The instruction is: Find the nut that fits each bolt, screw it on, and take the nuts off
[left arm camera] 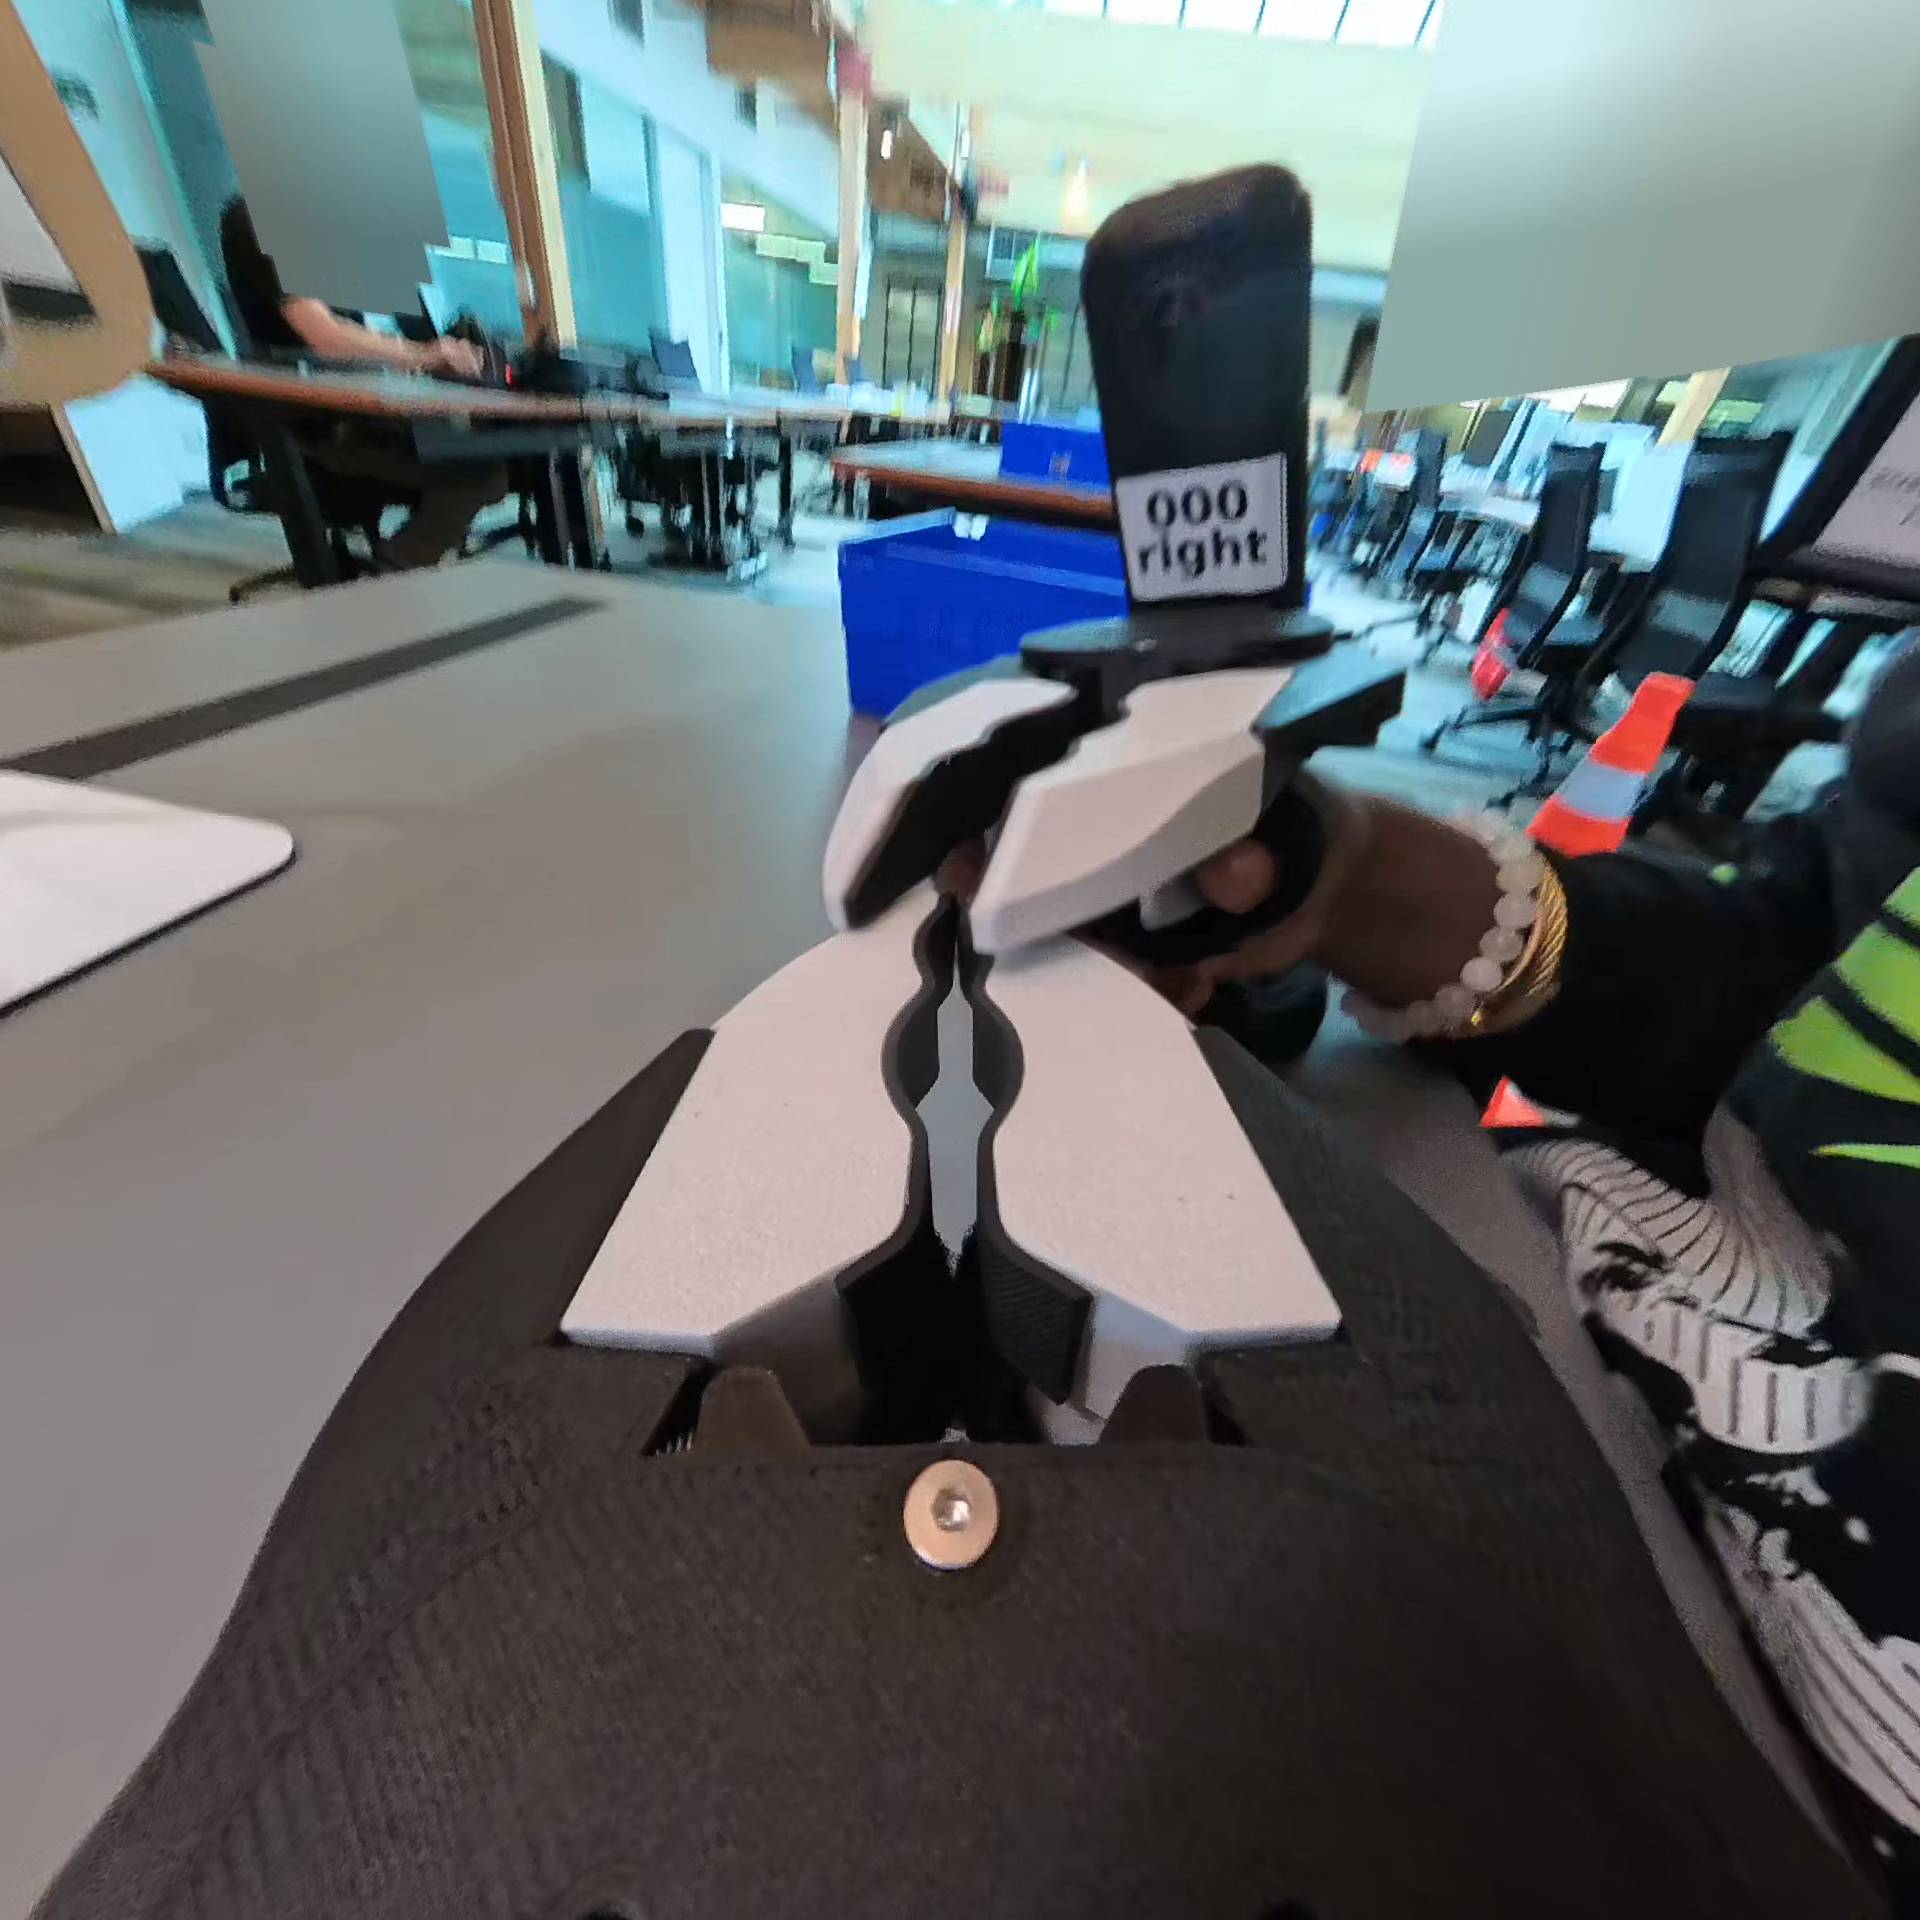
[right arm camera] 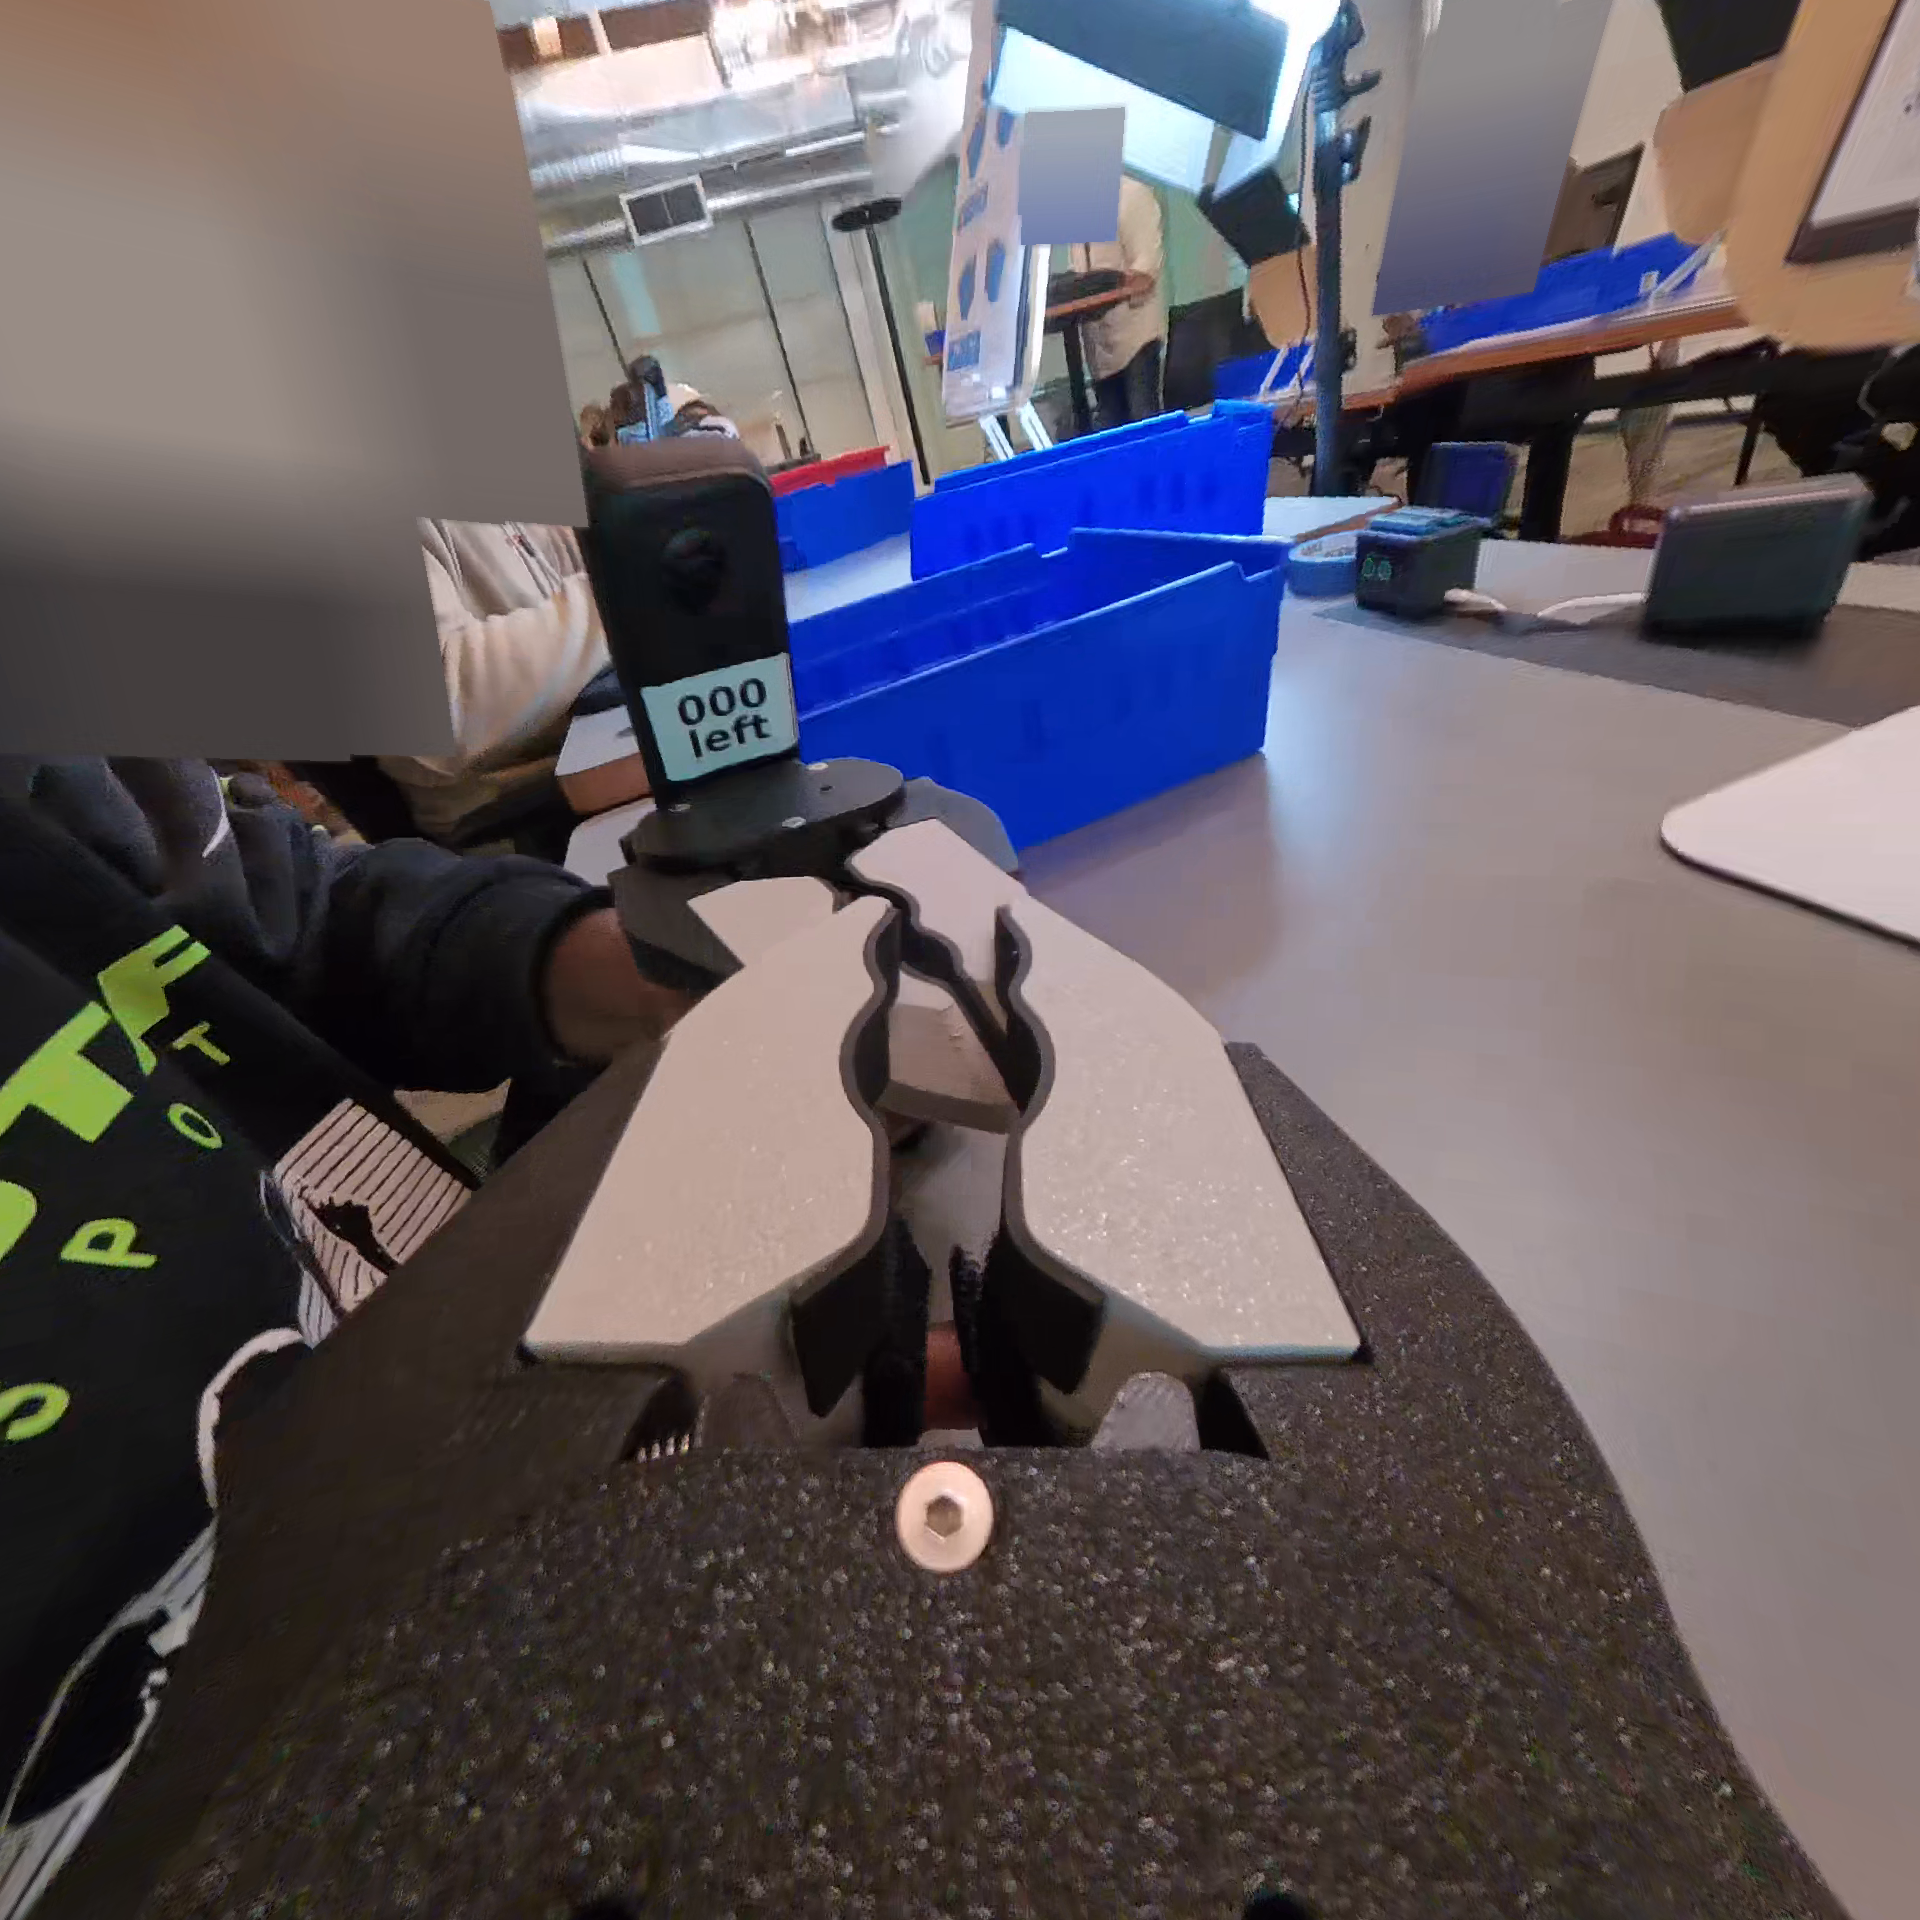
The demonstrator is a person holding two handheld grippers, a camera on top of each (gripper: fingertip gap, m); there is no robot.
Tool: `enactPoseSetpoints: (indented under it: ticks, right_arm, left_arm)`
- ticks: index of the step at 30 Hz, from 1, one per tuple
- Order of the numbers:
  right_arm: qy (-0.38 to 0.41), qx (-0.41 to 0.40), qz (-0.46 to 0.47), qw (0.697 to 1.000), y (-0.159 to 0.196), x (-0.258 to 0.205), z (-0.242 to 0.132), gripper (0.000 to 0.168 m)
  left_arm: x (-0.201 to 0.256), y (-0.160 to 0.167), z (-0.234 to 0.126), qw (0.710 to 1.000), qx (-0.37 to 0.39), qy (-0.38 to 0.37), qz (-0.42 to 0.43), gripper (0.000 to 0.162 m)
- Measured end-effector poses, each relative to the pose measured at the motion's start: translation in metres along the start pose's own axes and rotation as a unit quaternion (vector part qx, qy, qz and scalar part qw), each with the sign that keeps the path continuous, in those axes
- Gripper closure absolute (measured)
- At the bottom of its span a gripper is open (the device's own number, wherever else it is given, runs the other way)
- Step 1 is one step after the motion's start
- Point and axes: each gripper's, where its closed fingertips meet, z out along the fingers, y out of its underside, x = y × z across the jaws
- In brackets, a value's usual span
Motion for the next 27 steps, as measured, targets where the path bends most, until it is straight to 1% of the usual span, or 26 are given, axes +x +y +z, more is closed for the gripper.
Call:
enactPoseSetpoints:
  ticks: [2,4,7,10,12,13,15,18,20,23,27]
  right_arm:
    - [0.022,-0.008,0.025,0.999,0.005,0.013,-0.014,0.151]
    - [0.047,-0.009,0.035,0.998,0.001,0.021,-0.034,0.146]
    - [0.074,-0.026,0.012,0.997,-0.009,0.026,-0.060,0.140]
    - [0.105,-0.089,-0.050,0.989,-0.006,0.036,-0.084,0.132]
    - [0.120,-0.140,-0.082,0.979,0.003,0.044,-0.102,0.133]
    - [0.117,-0.173,-0.084,0.974,0.011,0.044,-0.110,0.136]
    - [0.115,-0.243,-0.075,0.960,0.032,0.045,-0.122,0.136]
    - [0.138,-0.324,-0.085,0.932,0.060,0.055,-0.133,0.136]
    - [0.141,-0.342,-0.095,0.924,0.069,0.063,-0.134,0.136]
    - [0.155,-0.362,-0.081,0.916,0.075,0.081,-0.136,0.139]
    - [0.137,-0.436,-0.107,0.883,0.091,0.085,-0.136,0.140]
  left_arm:
    - [-0.007,0.011,0.000,0.999,-0.037,-0.023,0.011,0.162]
    - [-0.011,0.025,0.001,0.995,-0.092,-0.032,0.018,0.162]
    - [-0.010,0.033,0.004,0.992,-0.120,-0.032,0.033,0.150]
    - [-0.010,0.035,0.005,0.990,-0.130,-0.035,0.037,0.142]
    - [-0.010,0.035,0.005,0.990,-0.131,-0.032,0.031,0.139]
    - [-0.010,0.035,0.005,0.991,-0.130,-0.032,0.028,0.138]
    - [-0.010,0.035,0.005,0.991,-0.129,-0.031,0.026,0.136]
    - [-0.008,0.037,0.006,0.990,-0.138,-0.022,0.029,0.134]
    - [-0.006,0.039,0.007,0.989,-0.142,-0.021,0.038,0.133]
    - [-0.004,0.039,0.007,0.989,-0.143,-0.015,0.045,0.133]
    - [-0.004,0.039,0.007,0.989,-0.141,-0.014,0.040,0.133]
